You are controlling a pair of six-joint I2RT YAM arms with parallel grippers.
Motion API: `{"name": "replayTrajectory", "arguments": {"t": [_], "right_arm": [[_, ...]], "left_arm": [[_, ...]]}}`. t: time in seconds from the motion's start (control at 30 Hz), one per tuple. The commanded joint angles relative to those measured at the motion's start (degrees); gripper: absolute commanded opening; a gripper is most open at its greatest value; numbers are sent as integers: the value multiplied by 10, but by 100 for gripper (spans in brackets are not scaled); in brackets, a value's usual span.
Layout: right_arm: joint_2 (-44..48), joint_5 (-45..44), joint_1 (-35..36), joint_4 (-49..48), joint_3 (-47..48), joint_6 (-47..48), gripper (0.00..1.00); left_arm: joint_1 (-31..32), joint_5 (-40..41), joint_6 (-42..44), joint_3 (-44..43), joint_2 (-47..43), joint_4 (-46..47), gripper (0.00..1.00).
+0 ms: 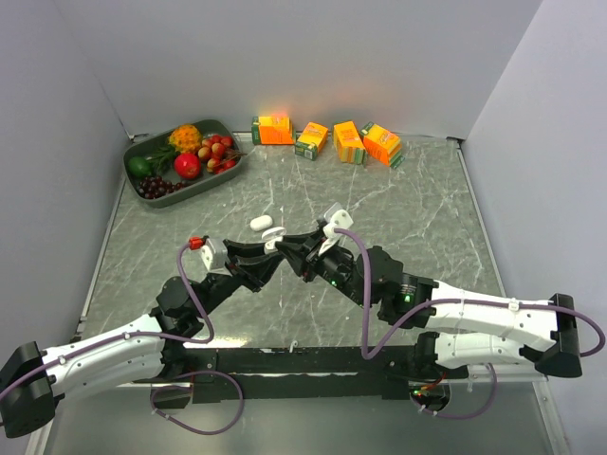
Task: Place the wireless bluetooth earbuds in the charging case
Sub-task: Place the earbud in the charging case.
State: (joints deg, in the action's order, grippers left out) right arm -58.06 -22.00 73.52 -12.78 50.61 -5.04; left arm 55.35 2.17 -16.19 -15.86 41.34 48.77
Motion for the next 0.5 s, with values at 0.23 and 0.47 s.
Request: {"name": "replayTrajectory", "arguments": {"t": [0.23, 0.47], "right_arm": [[-13, 3, 5, -7, 34, -10, 0], [-20, -4, 5, -3, 37, -11, 0]], "left_arm": [[3, -15, -6, -5, -5, 29, 1], [2, -15, -10, -4, -6, 30, 1]]}}
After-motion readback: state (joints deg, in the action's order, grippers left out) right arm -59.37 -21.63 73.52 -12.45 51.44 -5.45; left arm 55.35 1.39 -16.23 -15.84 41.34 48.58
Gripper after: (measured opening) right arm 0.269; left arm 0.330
